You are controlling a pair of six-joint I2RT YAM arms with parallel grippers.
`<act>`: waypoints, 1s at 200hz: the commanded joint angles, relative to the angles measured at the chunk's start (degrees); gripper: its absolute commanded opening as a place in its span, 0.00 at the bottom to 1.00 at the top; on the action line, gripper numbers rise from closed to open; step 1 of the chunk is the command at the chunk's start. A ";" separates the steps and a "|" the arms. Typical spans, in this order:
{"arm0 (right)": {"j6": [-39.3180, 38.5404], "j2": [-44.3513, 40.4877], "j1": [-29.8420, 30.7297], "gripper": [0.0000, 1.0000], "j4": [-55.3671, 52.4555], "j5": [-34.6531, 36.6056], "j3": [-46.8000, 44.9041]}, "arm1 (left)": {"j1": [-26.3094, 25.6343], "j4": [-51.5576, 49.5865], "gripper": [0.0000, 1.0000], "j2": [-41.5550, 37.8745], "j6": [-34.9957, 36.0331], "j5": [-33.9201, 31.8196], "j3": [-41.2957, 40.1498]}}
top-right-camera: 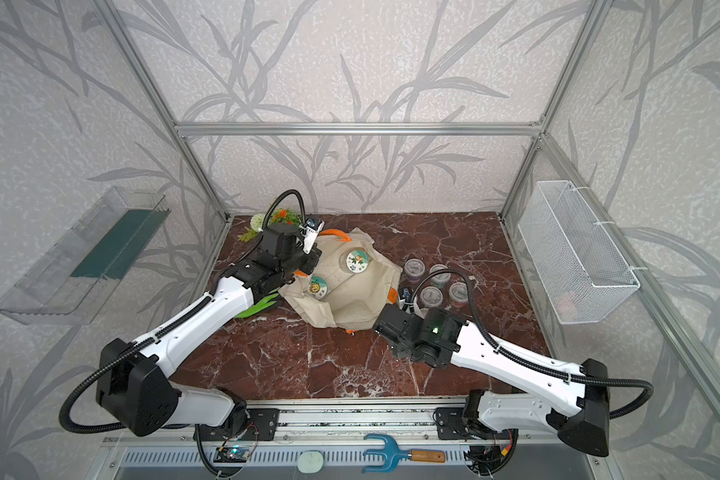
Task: Take out the seed jars from the canvas bag
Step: Place the seed jar at the center of the board.
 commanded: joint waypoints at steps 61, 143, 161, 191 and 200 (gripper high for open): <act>-0.91 7.77 -2.51 0.66 15.13 -1.37 -6.68 | 0.32 1.88 0.00 -1.26 1.73 -0.24 0.18; -1.23 12.25 -5.92 0.82 20.43 -2.55 -8.43 | 0.44 0.95 0.00 -1.25 1.38 -0.06 0.42; -1.65 10.54 -6.96 0.92 20.33 -3.50 -8.28 | 0.48 0.73 0.00 -1.21 1.20 0.12 0.45; -2.64 4.08 -8.34 0.99 18.60 -3.75 -6.98 | 0.57 -0.10 0.00 -0.82 0.76 0.47 1.17; -3.44 2.09 -8.40 0.99 18.12 -3.50 -6.25 | 0.56 -0.47 0.00 -0.61 0.76 0.65 1.46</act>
